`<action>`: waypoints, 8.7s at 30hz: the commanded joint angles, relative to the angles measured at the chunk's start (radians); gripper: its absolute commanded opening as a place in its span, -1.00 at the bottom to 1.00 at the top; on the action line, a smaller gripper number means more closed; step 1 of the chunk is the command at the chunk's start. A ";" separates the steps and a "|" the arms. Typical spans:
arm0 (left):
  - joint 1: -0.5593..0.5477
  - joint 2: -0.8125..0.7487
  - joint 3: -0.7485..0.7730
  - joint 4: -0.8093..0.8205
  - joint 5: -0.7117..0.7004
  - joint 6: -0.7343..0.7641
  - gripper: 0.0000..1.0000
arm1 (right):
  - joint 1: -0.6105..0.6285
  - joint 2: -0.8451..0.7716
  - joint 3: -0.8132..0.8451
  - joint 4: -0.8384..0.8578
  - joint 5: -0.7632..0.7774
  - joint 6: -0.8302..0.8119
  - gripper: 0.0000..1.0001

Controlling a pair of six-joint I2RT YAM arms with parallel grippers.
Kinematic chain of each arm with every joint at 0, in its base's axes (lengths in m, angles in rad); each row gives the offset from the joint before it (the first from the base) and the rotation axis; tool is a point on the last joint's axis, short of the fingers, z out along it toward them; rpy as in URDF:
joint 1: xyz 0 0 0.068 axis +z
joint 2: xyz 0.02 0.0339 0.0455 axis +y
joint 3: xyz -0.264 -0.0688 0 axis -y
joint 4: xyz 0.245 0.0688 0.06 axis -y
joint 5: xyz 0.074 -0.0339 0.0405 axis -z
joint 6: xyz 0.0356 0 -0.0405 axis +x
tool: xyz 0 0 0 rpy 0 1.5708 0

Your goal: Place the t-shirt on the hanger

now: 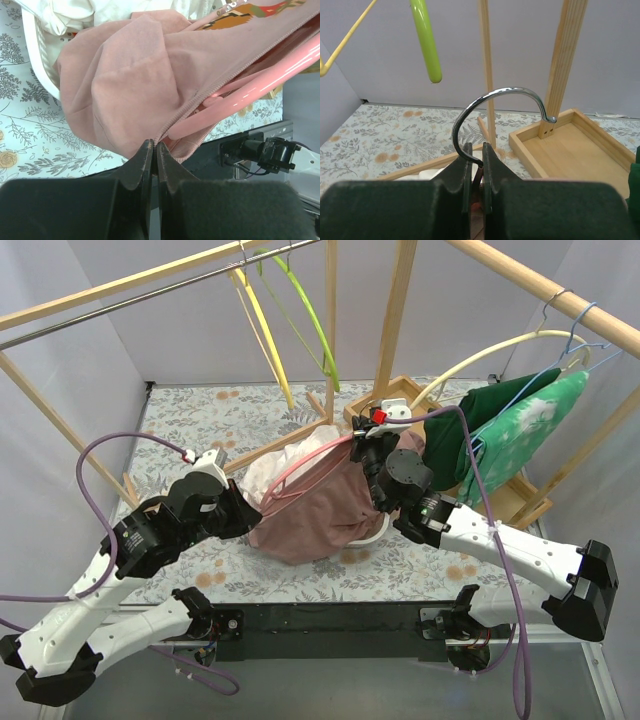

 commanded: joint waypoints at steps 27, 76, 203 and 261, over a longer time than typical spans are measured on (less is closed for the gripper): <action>-0.001 -0.044 0.143 -0.157 -0.140 0.026 -1.00 | -0.050 -0.062 0.006 0.013 0.110 -0.085 -0.97; -0.001 0.343 0.579 0.131 0.219 0.417 -0.18 | 0.120 0.044 0.344 -0.266 -0.272 0.071 -0.97; -0.004 -0.050 0.944 -0.139 -0.042 0.549 -1.00 | -0.038 0.129 -0.232 0.116 -1.148 0.289 0.96; -0.003 -0.022 0.737 -0.234 -0.783 0.400 -1.00 | 0.276 0.861 1.316 -0.352 -0.656 0.091 -0.97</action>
